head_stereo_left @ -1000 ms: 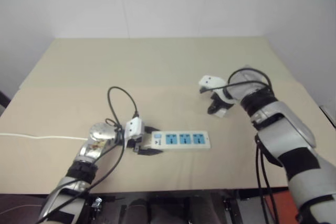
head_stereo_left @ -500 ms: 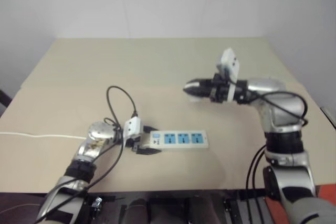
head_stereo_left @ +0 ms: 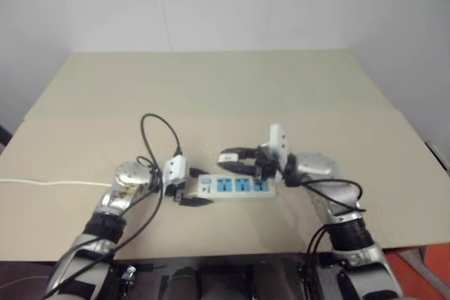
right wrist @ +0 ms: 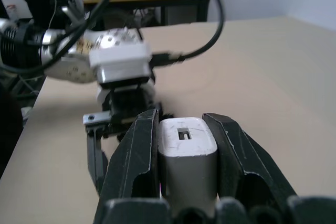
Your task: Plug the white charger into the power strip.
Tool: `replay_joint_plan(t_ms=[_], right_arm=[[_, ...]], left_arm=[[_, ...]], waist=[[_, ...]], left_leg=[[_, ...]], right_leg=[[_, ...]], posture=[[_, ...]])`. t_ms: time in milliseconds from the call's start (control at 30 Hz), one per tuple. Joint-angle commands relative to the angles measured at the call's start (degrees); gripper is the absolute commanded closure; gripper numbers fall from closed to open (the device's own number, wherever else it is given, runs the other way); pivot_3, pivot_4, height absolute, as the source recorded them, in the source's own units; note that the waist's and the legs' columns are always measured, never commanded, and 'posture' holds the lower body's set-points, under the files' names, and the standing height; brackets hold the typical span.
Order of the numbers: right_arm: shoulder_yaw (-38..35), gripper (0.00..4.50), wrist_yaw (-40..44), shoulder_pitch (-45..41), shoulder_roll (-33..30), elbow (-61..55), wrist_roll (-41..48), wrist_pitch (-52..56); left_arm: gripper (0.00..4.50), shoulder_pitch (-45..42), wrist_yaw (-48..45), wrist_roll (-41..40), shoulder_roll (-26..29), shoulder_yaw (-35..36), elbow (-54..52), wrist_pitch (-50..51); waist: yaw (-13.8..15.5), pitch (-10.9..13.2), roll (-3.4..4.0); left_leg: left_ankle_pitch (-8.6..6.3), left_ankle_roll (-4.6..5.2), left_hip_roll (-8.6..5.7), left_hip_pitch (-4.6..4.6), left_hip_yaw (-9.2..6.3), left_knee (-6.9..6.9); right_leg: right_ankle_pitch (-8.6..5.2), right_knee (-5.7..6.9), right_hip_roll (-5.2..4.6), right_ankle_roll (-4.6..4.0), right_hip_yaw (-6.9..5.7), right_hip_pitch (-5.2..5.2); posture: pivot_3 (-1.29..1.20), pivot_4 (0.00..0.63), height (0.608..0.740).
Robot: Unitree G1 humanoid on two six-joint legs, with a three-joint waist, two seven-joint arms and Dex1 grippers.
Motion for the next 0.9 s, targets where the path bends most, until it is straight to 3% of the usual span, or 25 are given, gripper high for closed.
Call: replay_joint_plan(t_ms=[33, 900], right_arm=[[0.66, 3.38, -1.13, -0.89, 1.37, 1.14, 0.20, -3.17], [3.94, 3.38, -1.97, -0.96, 3.63, 6.27, -0.24, -6.06]], left_arm=[[1.21, 0.05, 0.04, 0.42, 1.53, 0.49, -0.39, 0.42], [1.21, 1.05, 0.33, 0.32, 2.14, 0.29, -2.16, 1.61]], waist=[[-0.01, 0.00, 0.00], [-0.08, 0.00, 0.00]], left_leg=[[0.00, 0.00, 0.00, 0.00, 0.00, 0.00], [0.00, 0.00, 0.03, 0.03, 0.00, 0.00]], right_leg=[[0.00, 0.00, 0.00, 0.00, 0.00, 0.00], [0.00, 0.02, 0.03, -0.01, 0.02, 0.00]], posture=[[0.00, 0.150, 0.740], [0.00, 0.150, 0.740]])
